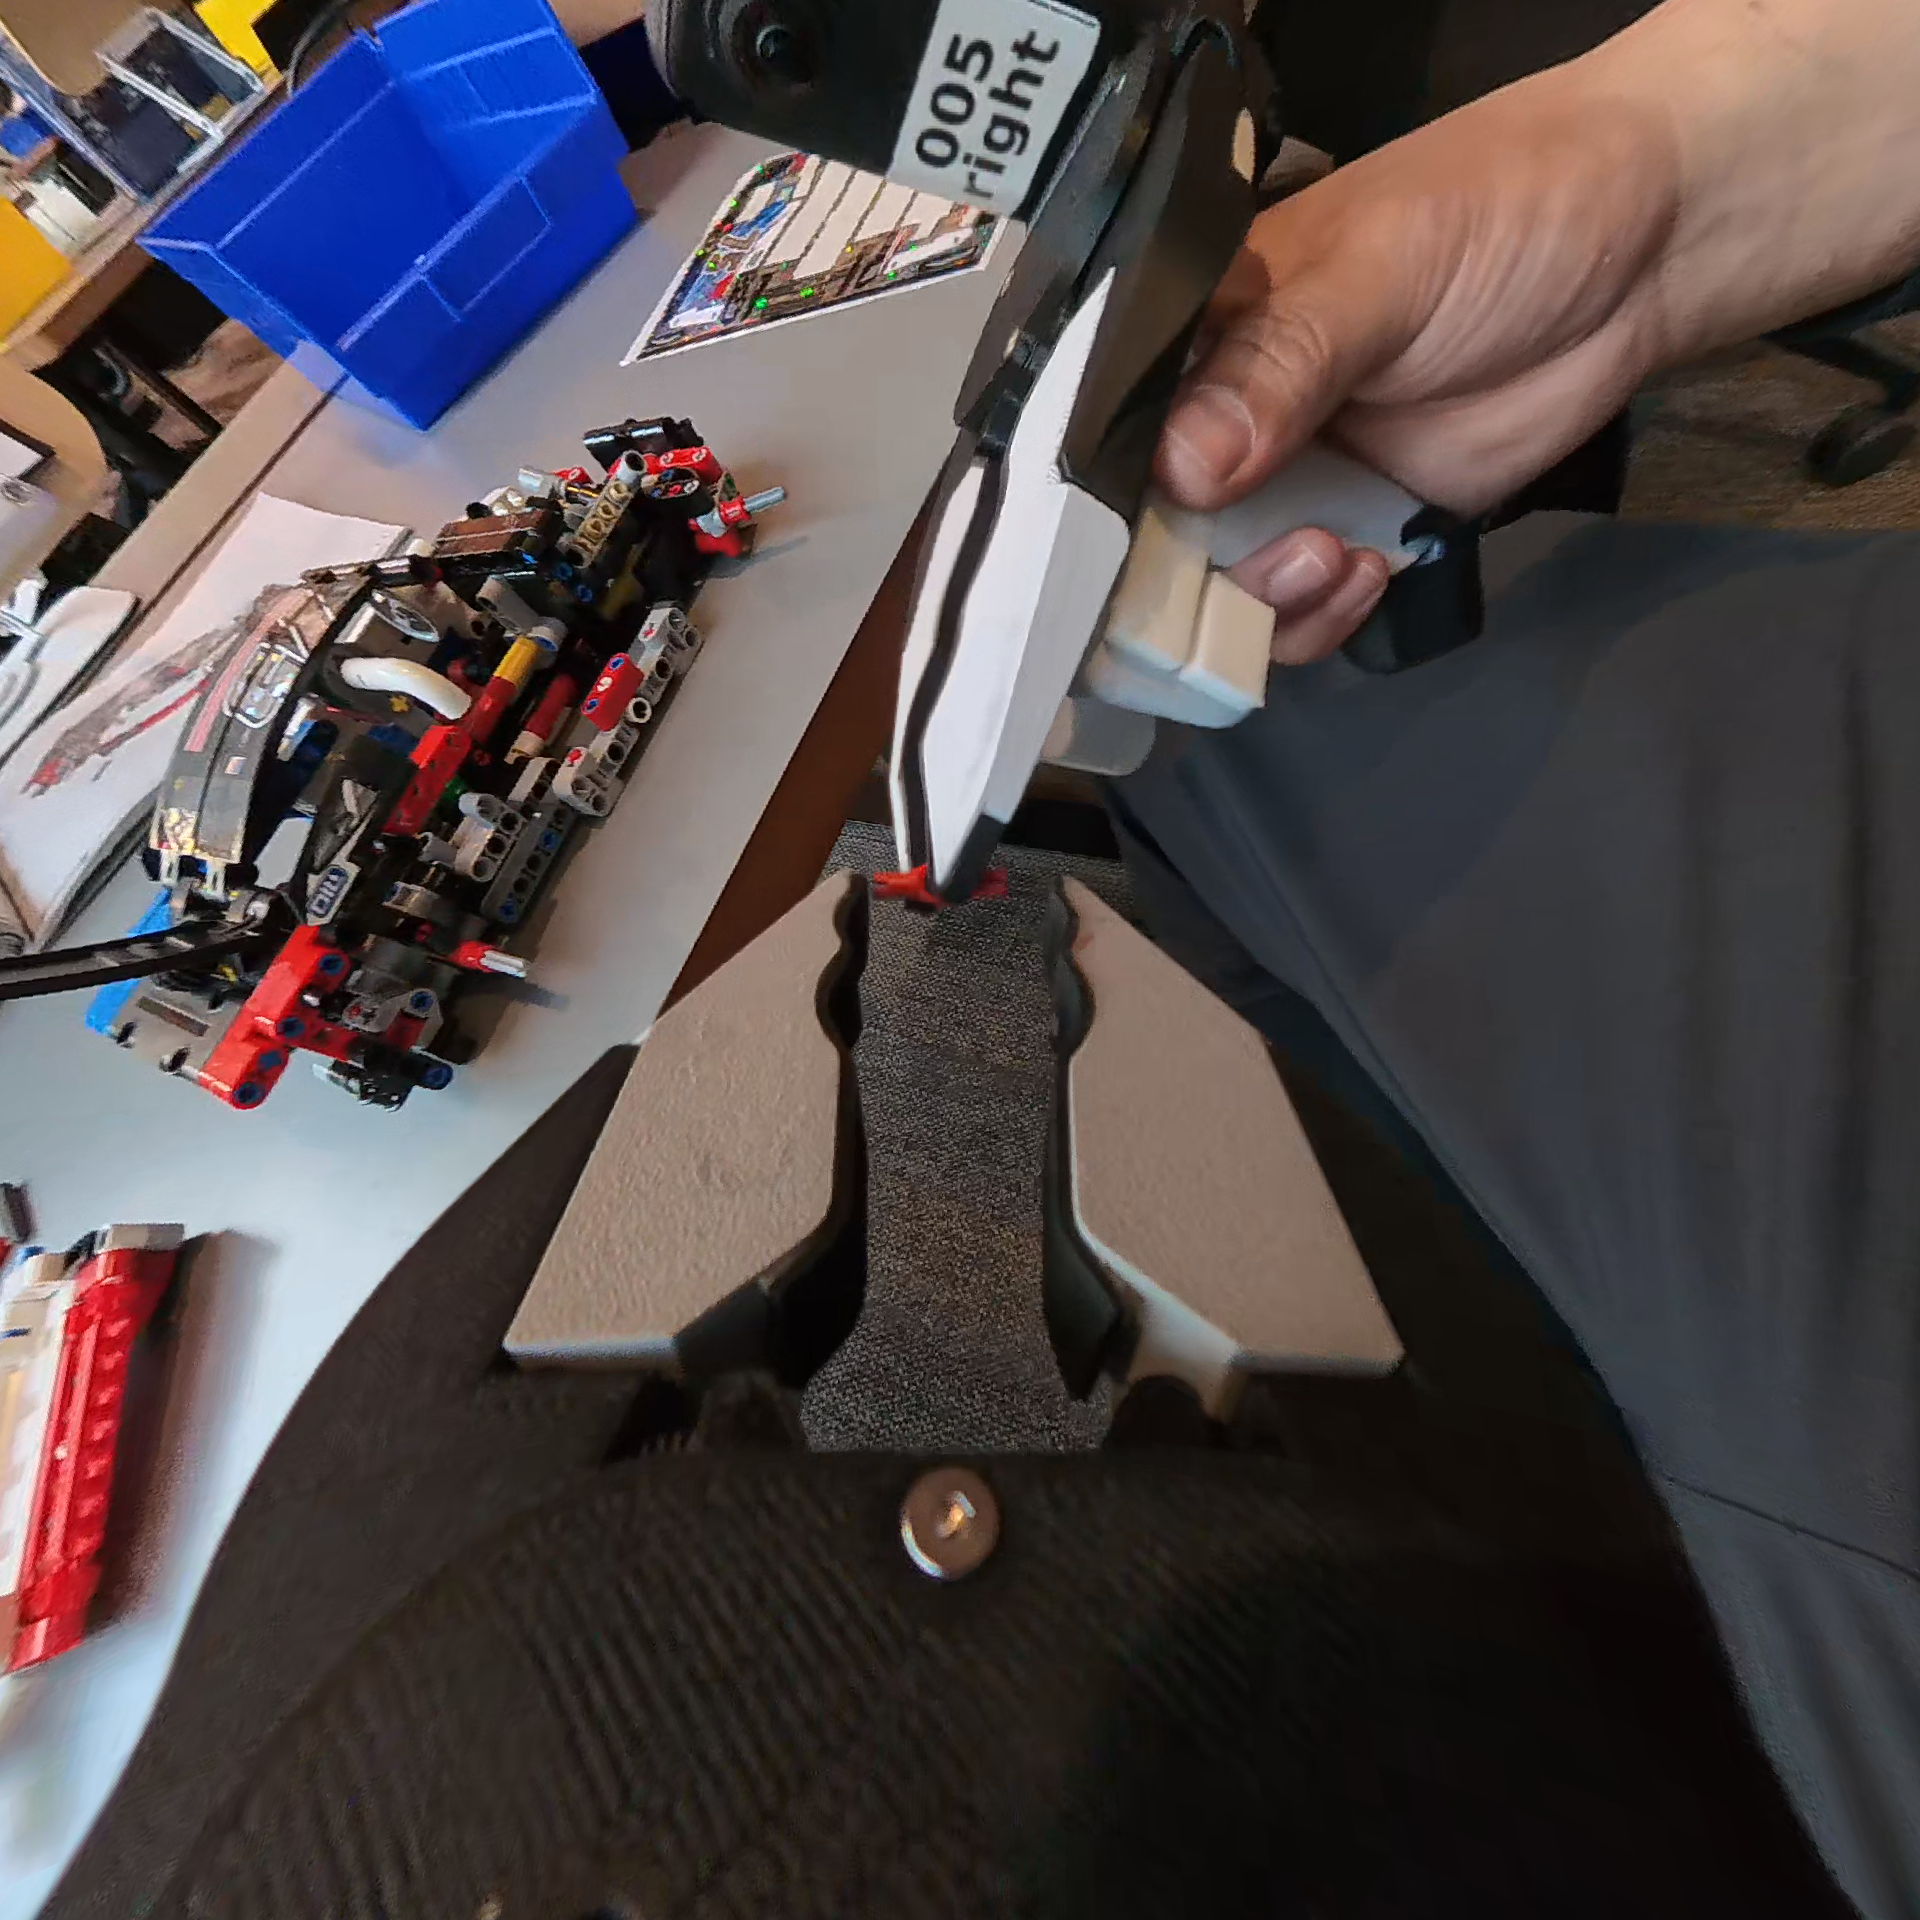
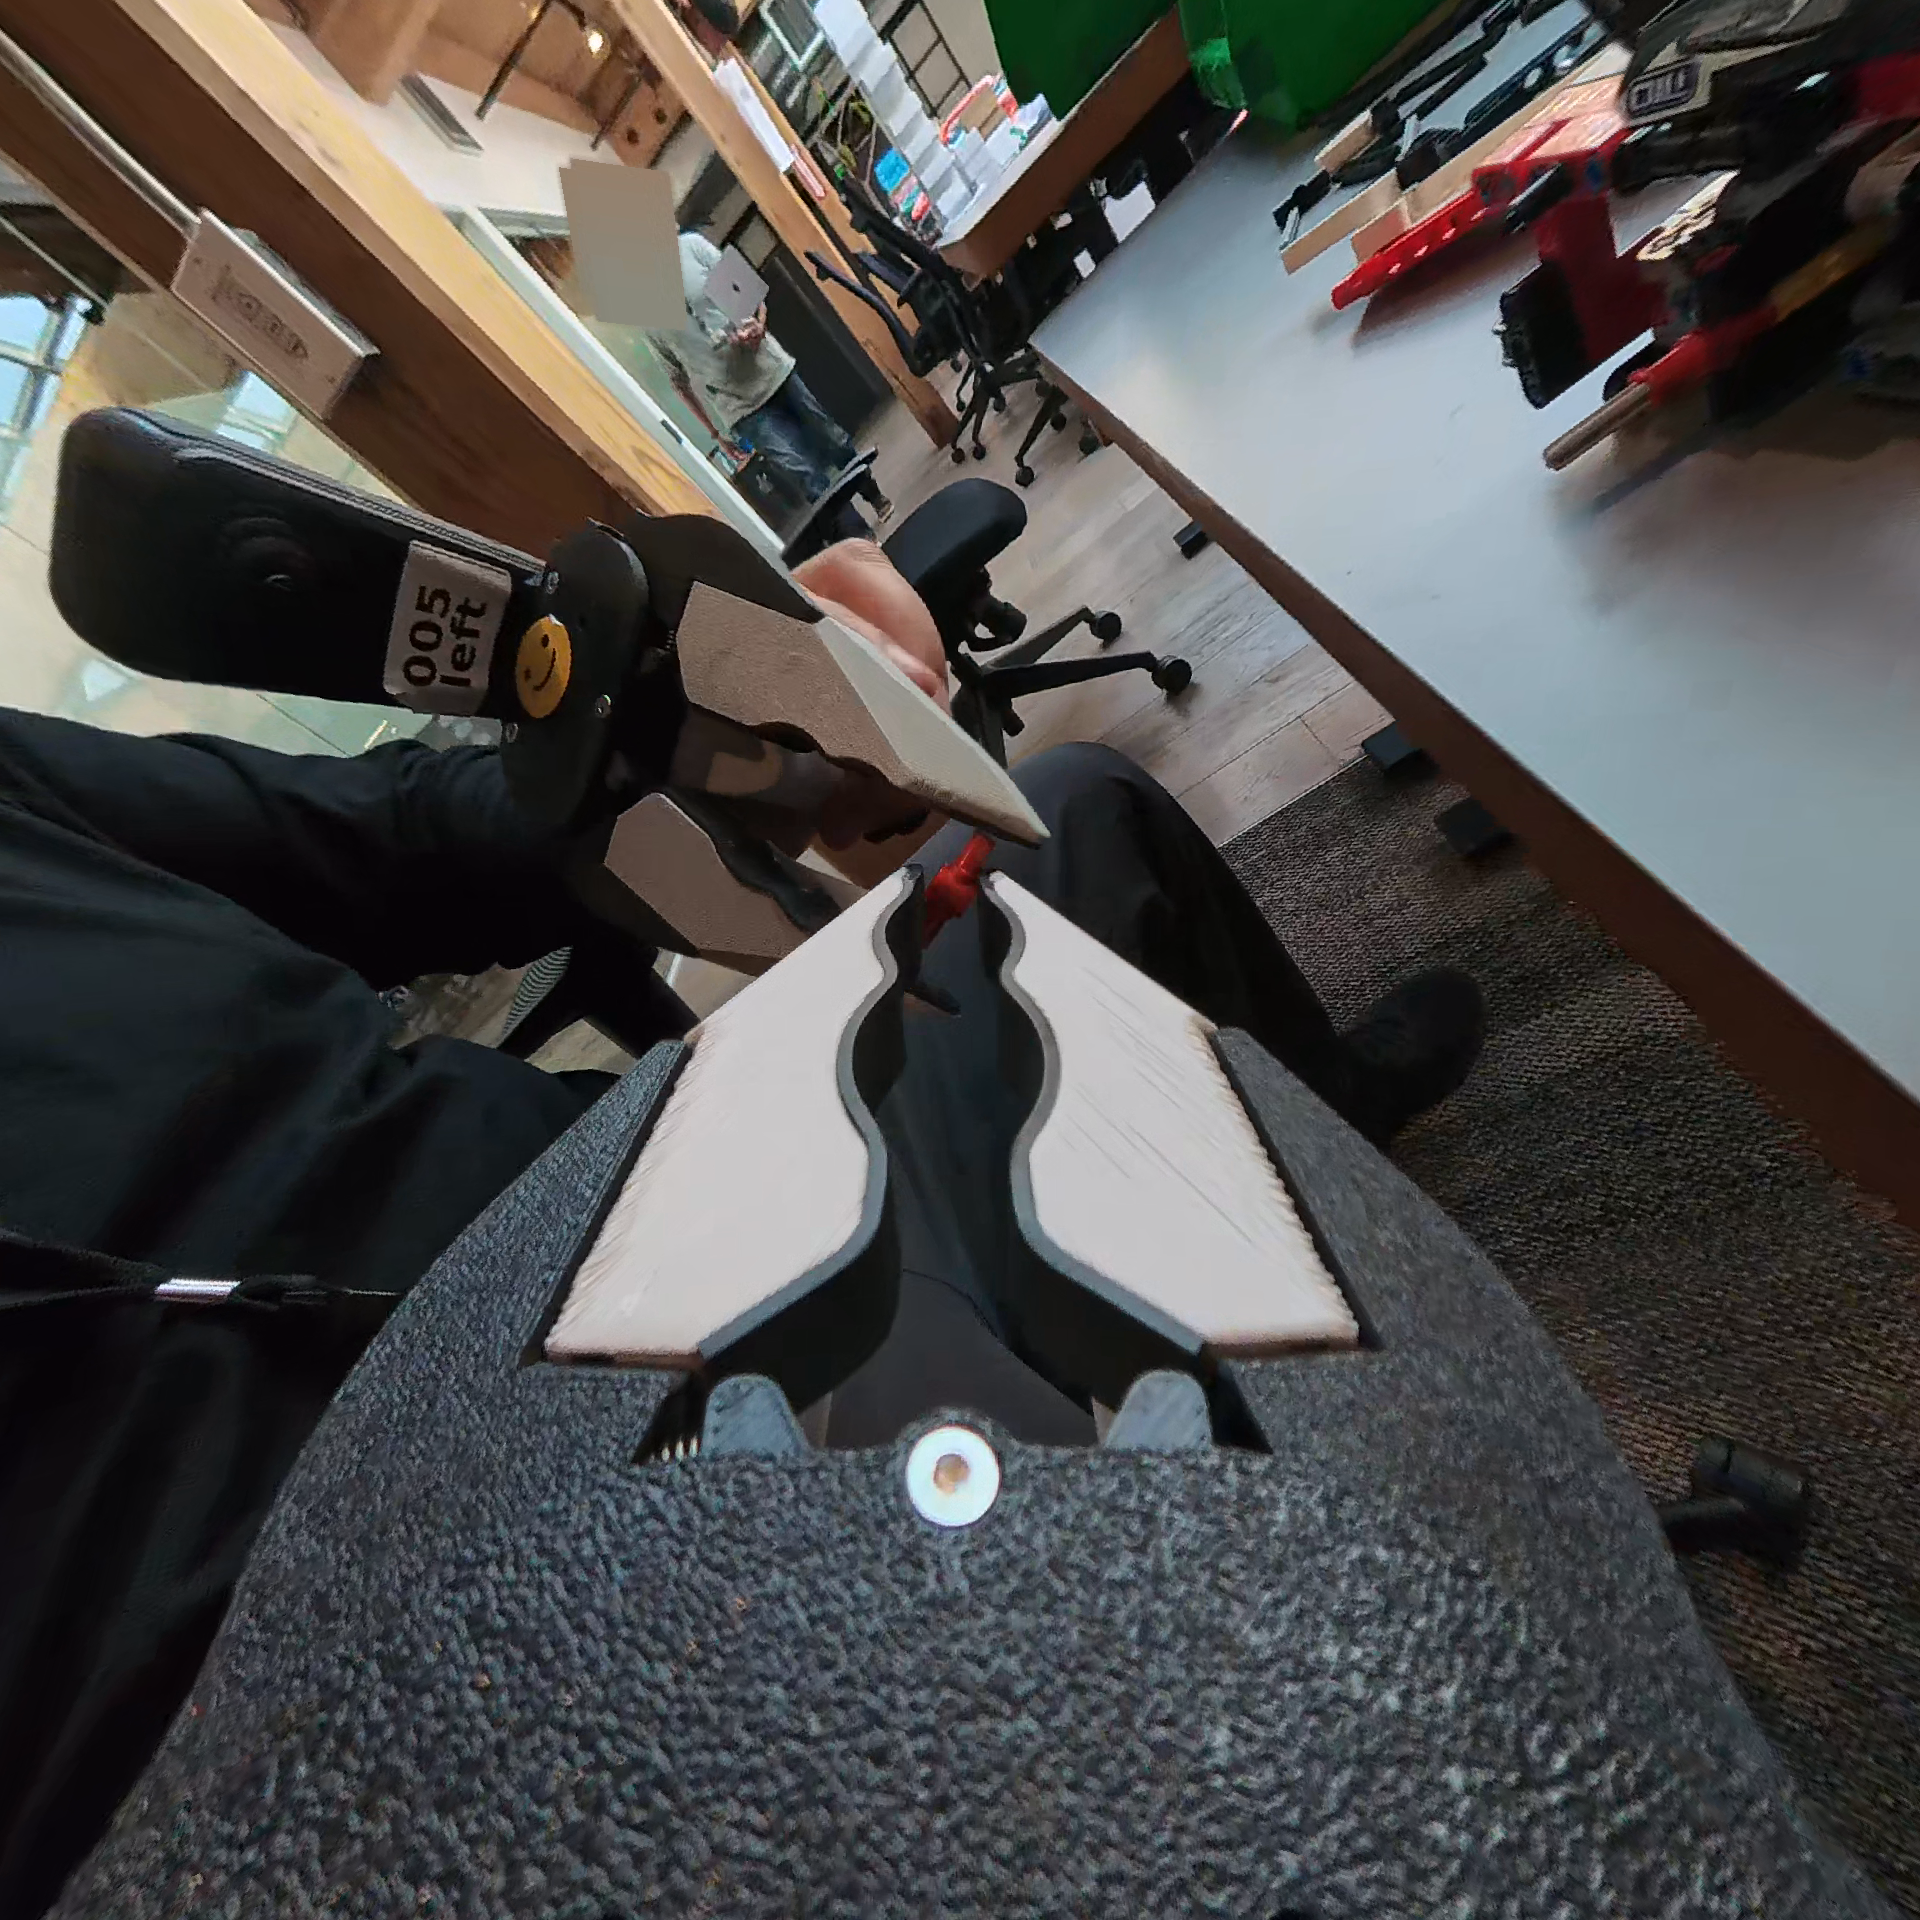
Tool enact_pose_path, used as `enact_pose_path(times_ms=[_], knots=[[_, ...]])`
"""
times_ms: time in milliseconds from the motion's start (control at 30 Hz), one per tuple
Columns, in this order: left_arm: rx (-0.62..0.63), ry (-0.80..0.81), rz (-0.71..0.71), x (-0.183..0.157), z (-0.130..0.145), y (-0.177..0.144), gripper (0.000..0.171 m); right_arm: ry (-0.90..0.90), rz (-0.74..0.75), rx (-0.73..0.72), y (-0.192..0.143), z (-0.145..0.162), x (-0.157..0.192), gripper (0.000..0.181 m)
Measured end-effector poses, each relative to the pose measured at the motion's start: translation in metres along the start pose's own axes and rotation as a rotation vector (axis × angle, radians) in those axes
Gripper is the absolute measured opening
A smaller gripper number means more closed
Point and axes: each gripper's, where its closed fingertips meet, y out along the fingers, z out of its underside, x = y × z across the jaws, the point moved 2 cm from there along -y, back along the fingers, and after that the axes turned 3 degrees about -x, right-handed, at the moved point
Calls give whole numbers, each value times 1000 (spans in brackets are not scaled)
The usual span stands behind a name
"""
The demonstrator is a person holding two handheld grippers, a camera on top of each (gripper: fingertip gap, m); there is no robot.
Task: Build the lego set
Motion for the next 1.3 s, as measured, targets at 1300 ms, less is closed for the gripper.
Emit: enact_pose_path(times_ms=[1300], knots=[[14, -26, 40, -5, 14, 5, 24, -57, 51, 70, 11, 15, -5, 9]])
